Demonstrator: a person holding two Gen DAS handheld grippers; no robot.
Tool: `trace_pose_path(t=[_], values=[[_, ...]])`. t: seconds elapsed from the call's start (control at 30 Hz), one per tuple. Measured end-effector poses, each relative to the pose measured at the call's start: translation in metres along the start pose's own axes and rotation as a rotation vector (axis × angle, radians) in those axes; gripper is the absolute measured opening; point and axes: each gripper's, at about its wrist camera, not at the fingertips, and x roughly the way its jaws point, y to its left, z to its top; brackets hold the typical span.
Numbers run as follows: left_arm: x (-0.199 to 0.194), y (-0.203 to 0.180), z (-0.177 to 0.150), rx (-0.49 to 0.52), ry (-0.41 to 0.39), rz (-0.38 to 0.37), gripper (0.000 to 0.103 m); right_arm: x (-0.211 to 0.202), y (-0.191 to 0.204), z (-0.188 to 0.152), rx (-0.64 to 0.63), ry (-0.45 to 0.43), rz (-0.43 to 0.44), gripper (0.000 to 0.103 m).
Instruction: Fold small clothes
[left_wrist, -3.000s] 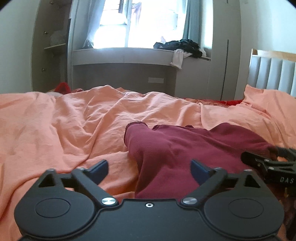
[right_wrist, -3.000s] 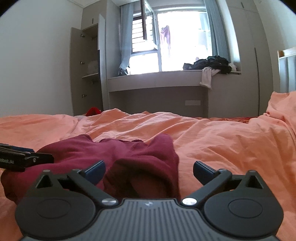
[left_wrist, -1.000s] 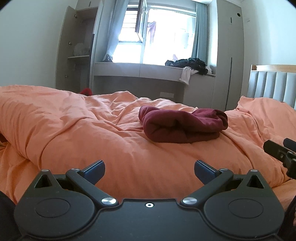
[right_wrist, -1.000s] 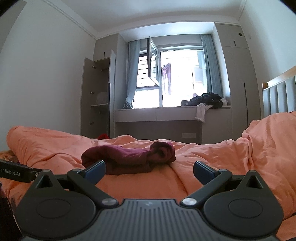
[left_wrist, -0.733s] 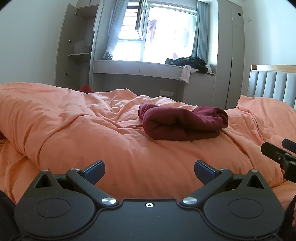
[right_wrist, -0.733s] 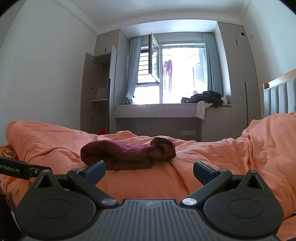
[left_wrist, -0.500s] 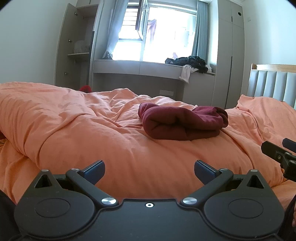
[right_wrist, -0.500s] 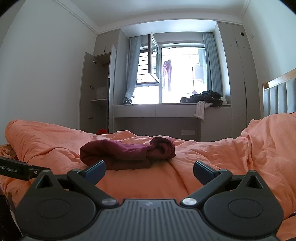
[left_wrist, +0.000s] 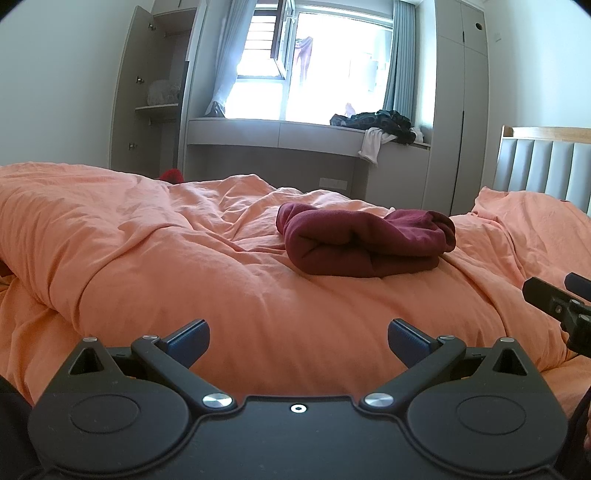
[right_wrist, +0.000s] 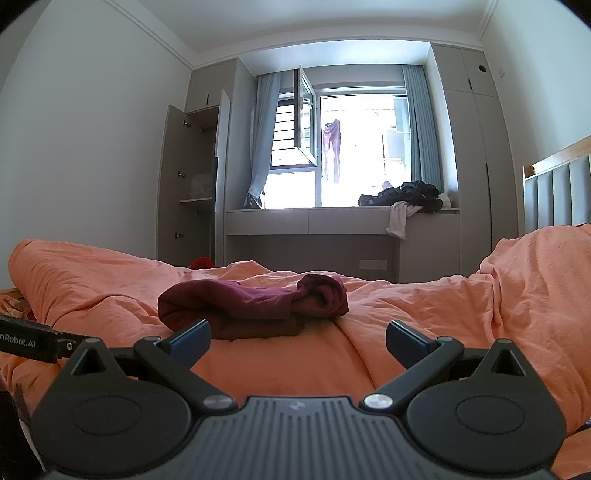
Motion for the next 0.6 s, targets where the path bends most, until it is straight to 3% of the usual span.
trace_pose_path(t=[0.6], values=[[0.0005,0.0006,-0.0016,-0.004,0.003,0.001,0.102,-0.0002,-0.0011,-0.0003,-0.001,-0.002,-0.002,0.103]])
